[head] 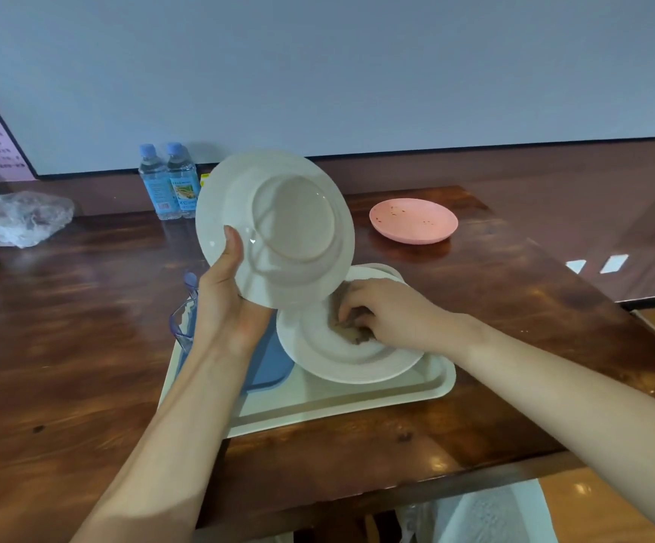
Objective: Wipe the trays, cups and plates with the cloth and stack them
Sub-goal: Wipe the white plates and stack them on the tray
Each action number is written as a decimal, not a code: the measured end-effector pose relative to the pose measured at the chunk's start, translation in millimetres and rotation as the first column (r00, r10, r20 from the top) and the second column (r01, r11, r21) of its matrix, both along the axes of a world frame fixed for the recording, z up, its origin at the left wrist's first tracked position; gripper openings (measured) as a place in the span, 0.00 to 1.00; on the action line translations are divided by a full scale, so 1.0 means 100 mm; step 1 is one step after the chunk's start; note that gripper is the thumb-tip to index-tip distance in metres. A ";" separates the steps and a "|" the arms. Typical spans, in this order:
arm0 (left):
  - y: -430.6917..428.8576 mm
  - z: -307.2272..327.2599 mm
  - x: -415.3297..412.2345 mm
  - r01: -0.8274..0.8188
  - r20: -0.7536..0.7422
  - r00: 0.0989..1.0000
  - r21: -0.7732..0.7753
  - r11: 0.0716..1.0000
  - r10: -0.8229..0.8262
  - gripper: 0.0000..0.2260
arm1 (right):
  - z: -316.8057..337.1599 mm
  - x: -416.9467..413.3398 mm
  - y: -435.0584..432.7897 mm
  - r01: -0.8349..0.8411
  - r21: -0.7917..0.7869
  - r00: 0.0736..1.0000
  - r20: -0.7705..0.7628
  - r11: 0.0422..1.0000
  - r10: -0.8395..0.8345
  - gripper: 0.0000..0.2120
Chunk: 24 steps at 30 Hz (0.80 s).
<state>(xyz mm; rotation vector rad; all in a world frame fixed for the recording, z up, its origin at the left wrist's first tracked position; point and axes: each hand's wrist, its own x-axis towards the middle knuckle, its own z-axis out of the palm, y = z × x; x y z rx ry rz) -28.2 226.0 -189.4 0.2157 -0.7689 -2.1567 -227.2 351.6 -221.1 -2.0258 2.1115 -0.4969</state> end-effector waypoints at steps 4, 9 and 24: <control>0.03 0.02 -0.02 0.009 -0.015 1.000 0.055 0.998 -0.009 0.18 | 0.14 -0.14 0.22 -0.020 0.177 0.998 -0.052 0.984 0.030 0.20; 0.10 -0.01 -0.05 0.086 -0.045 0.995 0.024 0.996 -0.085 0.21 | 0.08 0.04 0.12 -0.108 0.165 0.993 0.058 0.980 0.100 0.22; 0.06 -0.02 -0.03 0.118 -0.063 0.991 -0.007 0.993 -0.118 0.21 | 0.08 -0.09 0.17 -0.053 0.218 0.998 0.033 0.975 0.047 0.22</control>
